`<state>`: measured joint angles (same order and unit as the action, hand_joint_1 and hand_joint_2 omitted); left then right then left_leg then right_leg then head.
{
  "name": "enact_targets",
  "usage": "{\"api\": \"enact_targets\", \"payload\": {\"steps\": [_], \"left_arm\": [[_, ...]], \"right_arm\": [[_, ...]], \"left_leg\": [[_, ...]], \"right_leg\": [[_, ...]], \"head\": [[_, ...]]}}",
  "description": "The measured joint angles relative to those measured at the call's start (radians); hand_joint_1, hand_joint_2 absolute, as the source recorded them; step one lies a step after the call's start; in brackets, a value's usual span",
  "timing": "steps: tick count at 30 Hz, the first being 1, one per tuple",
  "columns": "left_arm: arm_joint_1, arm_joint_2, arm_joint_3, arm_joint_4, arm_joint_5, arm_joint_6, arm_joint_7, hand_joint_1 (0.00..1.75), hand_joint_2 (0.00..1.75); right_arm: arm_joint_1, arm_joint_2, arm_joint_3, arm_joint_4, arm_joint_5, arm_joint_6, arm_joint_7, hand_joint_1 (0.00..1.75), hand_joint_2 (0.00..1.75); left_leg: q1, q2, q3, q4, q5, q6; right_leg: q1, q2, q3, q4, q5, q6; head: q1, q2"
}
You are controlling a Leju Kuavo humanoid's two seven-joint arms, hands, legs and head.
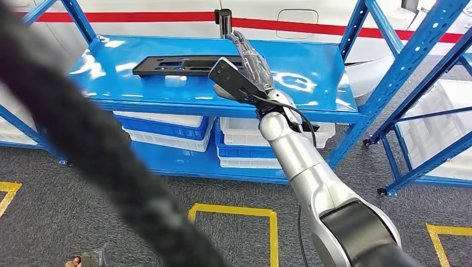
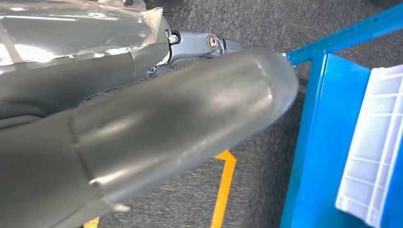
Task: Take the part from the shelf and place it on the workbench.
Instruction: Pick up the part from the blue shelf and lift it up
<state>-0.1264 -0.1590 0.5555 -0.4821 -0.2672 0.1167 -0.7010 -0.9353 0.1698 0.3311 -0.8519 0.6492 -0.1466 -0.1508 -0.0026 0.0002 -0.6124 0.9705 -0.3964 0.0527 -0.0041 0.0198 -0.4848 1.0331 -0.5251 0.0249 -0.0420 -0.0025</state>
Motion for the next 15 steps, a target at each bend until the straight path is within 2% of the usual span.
{"api": "enact_targets", "payload": {"steps": [2, 4, 5, 6, 7, 8, 9, 10, 11, 12, 14, 15], "left_arm": [[-0.003, 0.000, -0.001, 0.002, -0.006, -0.002, 0.000, 0.00, 0.00], [-0.006, 0.000, -0.002, 0.006, -0.010, -0.002, 0.000, 0.00, 0.00], [-0.005, 0.000, -0.002, 0.008, -0.011, -0.002, 0.000, 0.00, 0.00], [-0.005, 0.000, -0.002, 0.011, -0.012, -0.003, 0.000, 0.00, 0.00], [-0.005, 0.000, -0.002, 0.013, -0.013, -0.003, 0.000, 0.00, 0.00], [-0.004, 0.000, -0.003, 0.015, -0.013, -0.003, 0.000, 0.00, 0.00], [-0.005, 0.000, -0.003, 0.017, -0.013, -0.003, 0.000, 0.00, 0.00], [-0.006, 0.001, -0.003, 0.019, -0.012, -0.003, 0.000, 0.00, 0.00], [-0.007, 0.001, -0.003, 0.020, -0.012, -0.003, 0.000, 0.00, 0.00], [-0.008, 0.001, -0.004, 0.021, -0.013, -0.003, 0.000, 0.00, 0.00], [-0.012, 0.001, -0.005, 0.022, -0.012, -0.003, 0.000, 0.00, 0.00], [-0.015, 0.001, -0.006, 0.022, -0.013, -0.003, 0.000, 0.00, 0.00]], "right_arm": [[0.000, -0.006, 0.000, 0.002, -0.002, -0.003, -0.002, 0.00, 1.75], [0.007, -0.015, 0.000, 0.006, -0.003, -0.006, -0.004, 0.00, 1.75], [0.013, -0.019, 0.000, 0.008, -0.003, -0.007, -0.005, 0.00, 1.75], [0.018, -0.024, 0.000, 0.010, -0.004, -0.008, -0.006, 0.00, 1.75], [0.021, -0.028, 0.000, 0.012, -0.004, -0.008, -0.006, 0.00, 1.75], [0.023, -0.031, 0.000, 0.014, -0.004, -0.009, -0.007, 0.00, 1.75], [0.025, -0.036, 0.000, 0.016, -0.004, -0.011, -0.007, 0.00, 1.75], [0.026, -0.039, 0.000, 0.019, -0.004, -0.012, -0.008, 0.00, 1.75], [0.028, -0.042, 0.000, 0.021, -0.005, -0.013, -0.008, 0.00, 1.75], [0.029, -0.044, 0.000, 0.023, -0.005, -0.014, -0.009, 0.00, 1.75], [0.023, -0.043, -0.001, 0.021, -0.005, -0.015, -0.010, 0.00, 1.75], [0.018, -0.042, -0.001, 0.020, -0.005, -0.015, -0.011, 0.00, 1.75]], "left_leg": [[0.004, -0.002, 0.029, -0.015, -0.013, 0.004], [0.005, -0.005, 0.052, -0.017, -0.034, 0.004], [0.006, -0.006, 0.066, -0.017, -0.046, 0.002], [0.006, -0.008, 0.084, -0.017, -0.060, -0.001], [0.007, -0.008, 0.104, -0.017, -0.074, -0.004], [0.008, -0.009, 0.123, -0.017, -0.090, -0.009], [0.007, -0.008, 0.144, -0.014, -0.109, -0.014], [0.006, -0.008, 0.158, -0.013, -0.127, -0.020], [0.005, -0.006, 0.171, -0.013, -0.145, -0.026], [0.004, -0.005, 0.183, -0.008, -0.155, -0.032], [0.011, -0.002, 0.189, 0.019, -0.158, -0.042], [0.015, -0.002, 0.173, 0.060, -0.151, -0.045]], "right_leg": [[-0.001, -0.004, -0.078, 0.119, -0.012, -0.003], [-0.003, -0.005, -0.172, 0.227, -0.052, -0.007], [-0.005, -0.005, -0.206, 0.246, -0.070, -0.007], [-0.007, -0.006, -0.226, 0.233, -0.073, -0.004], [-0.011, -0.008, -0.231, 0.190, -0.053, 0.004], [-0.015, -0.012, -0.225, 0.126, -0.009, 0.019], [-0.019, -0.021, -0.215, 0.058, 0.050, 0.034], [-0.019, -0.033, -0.200, 0.009, 0.098, 0.041], [-0.015, -0.042, -0.189, -0.018, 0.129, 0.037], [-0.013, -0.047, -0.179, -0.027, 0.140, 0.021], [-0.009, -0.037, -0.156, -0.024, 0.128, -0.017], [-0.011, -0.033, -0.144, -0.025, 0.123, -0.032]], "head": [[-0.002, 0.000], [-0.005, 0.000], [-0.005, 0.000], [-0.005, 0.000], [-0.006, 0.000], [-0.007, 0.000], [-0.011, -0.001], [-0.016, -0.003], [-0.025, -0.004], [-0.033, -0.005], [-0.049, -0.005], [-0.053, -0.005]]}}
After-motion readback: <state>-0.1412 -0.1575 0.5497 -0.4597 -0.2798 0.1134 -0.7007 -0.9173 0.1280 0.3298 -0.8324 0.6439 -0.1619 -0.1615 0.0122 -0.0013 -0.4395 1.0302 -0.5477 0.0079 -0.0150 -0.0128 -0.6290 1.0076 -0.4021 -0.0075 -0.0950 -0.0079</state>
